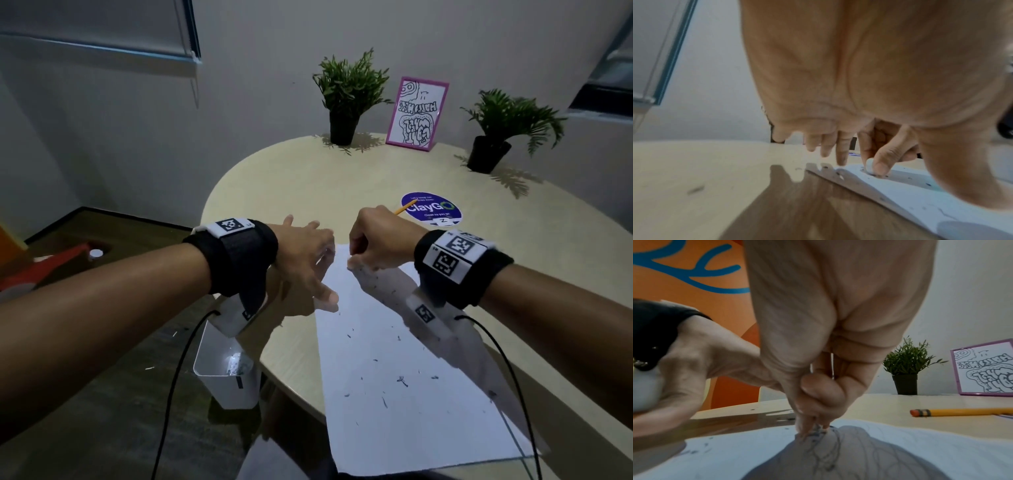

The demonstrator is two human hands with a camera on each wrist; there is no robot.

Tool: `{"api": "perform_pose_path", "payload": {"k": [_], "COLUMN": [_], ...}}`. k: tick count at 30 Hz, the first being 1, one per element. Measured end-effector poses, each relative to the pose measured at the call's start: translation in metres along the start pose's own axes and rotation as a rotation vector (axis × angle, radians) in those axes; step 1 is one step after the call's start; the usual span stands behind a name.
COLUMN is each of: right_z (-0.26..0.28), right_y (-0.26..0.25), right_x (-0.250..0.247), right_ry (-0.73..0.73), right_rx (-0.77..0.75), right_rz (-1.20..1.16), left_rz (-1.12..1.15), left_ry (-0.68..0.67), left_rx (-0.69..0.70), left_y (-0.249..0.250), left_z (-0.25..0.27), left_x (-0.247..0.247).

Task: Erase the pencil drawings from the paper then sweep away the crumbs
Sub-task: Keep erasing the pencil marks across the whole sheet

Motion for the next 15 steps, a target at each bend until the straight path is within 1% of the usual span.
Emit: {"api": "perform_pose_path", "payload": {"k": [1, 3, 5, 7, 8, 10, 12, 15], "right_z": [0.000, 0.001, 0.003, 0.003, 0.001, 0.000, 0.004, 0.018], "right_y": [0.002, 0.003, 0.001, 0.006, 0.011, 0.014, 0.001, -0.026], "right_x": [-0.001, -0.001, -0.001, -0.005, -0.008, -0.011, -0.004, 0.007], "right_ry": [0.002, 0.009, 0.006, 0.027, 0.050, 0.092, 0.077, 0.003], "right_rx": [0.013, 0.016, 0.008, 0.041, 0.070, 0.084, 0.019, -0.133], "right_rz": [-0.008, -0.016, 0.010, 0.032, 0.034, 0.039, 0.049, 0.031], "left_rz": [0.087, 0.177, 0.155, 0.127, 0.105, 0.063, 0.041, 0.039], "left_ry": [0.022, -0.009, -0.068, -0.103, -0.106, -0.103, -0.097, -0.076], "left_rx": [0.015, 0.059, 0.073, 0.032, 0.012, 0.022, 0.044, 0.058], "left_y": [0.002, 0.007, 0.009, 0.004, 0.000, -0.001, 0.000, 0.004], "left_z": [-0.001, -0.004, -0.007, -0.007, -0.008, -0.012, -0.014, -0.012], "left_x": [-0.001, 0.004, 0.012, 0.016, 0.018, 0.020, 0.019, 0.015]}}
Point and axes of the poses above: each hand's wrist, its own z-axis away from the middle knuckle, its own x-axis out of the palm, y = z × x, the point moved 10 cm from there along -z, towards the middle knuckle, and after that the axes turned 7 degrees about x, right-handed, at the moved point
